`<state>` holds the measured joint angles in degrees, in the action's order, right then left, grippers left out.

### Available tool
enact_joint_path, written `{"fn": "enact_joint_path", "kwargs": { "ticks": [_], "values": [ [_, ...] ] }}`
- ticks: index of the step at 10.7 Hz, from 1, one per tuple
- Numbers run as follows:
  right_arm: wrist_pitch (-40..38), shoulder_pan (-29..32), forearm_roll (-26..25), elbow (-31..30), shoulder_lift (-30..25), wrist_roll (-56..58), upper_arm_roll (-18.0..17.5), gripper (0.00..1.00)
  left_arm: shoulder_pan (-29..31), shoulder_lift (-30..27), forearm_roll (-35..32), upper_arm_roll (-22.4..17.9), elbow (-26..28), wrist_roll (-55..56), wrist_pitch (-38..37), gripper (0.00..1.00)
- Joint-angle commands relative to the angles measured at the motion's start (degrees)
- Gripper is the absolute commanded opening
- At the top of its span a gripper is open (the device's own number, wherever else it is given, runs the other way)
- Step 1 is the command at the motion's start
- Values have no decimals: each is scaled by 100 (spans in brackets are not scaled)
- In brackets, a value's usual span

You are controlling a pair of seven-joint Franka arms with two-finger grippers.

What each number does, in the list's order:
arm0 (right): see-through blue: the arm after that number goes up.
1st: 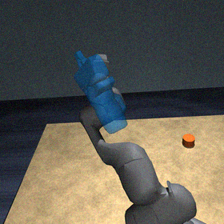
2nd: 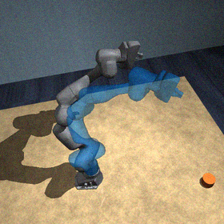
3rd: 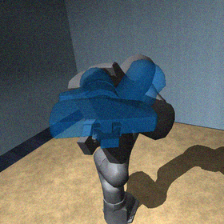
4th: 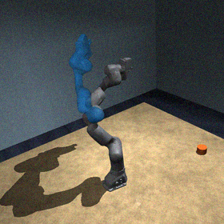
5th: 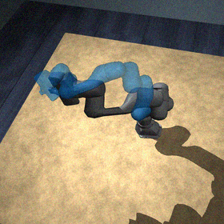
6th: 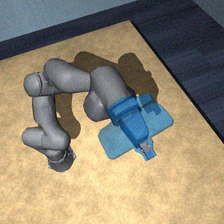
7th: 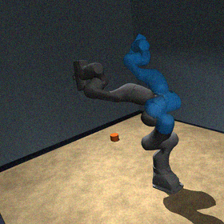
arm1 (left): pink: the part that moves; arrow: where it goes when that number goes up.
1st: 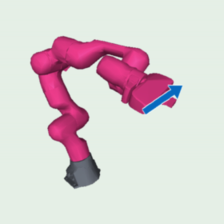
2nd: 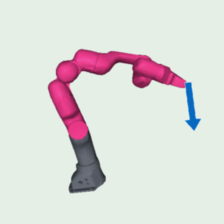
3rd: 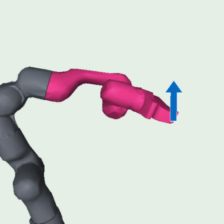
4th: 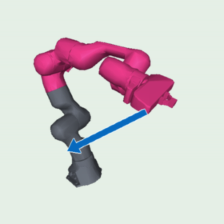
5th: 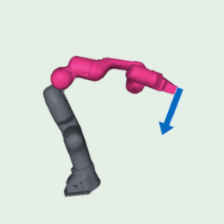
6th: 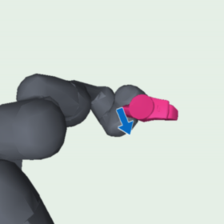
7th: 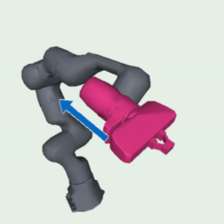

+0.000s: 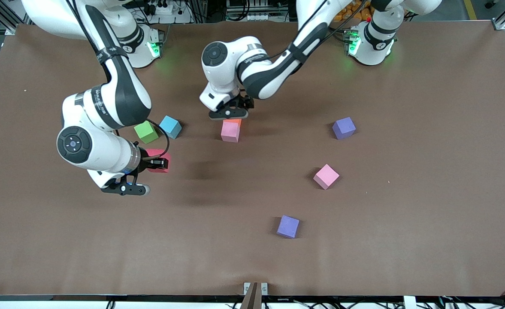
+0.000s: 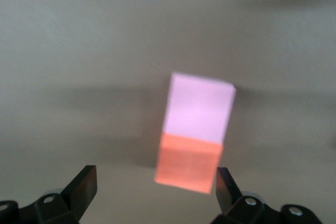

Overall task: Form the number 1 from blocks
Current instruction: 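Set the orange cube beside the pink cube with the left gripper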

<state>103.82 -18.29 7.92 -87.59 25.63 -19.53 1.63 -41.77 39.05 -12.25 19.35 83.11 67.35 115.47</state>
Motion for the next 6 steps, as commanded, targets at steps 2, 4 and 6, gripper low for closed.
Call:
{"fn": "enact_joint_path", "kwargs": {
  "ticks": [2, 4, 6],
  "values": [
    [-81, 0, 7, -30, -58, -77, -13, 0, 809, -99, -146, 34, 109, -615, -86, 100],
    [-64, -35, 34, -30, -58, -182, -31, 0, 1353, -55, -172, 34, 100, -1370, -77, 100],
    [-29, -209, 60, -12, -49, -524, -40, 0, 1714, -29, -355, -18, 100, -1567, -68, 100]
  ]
}}
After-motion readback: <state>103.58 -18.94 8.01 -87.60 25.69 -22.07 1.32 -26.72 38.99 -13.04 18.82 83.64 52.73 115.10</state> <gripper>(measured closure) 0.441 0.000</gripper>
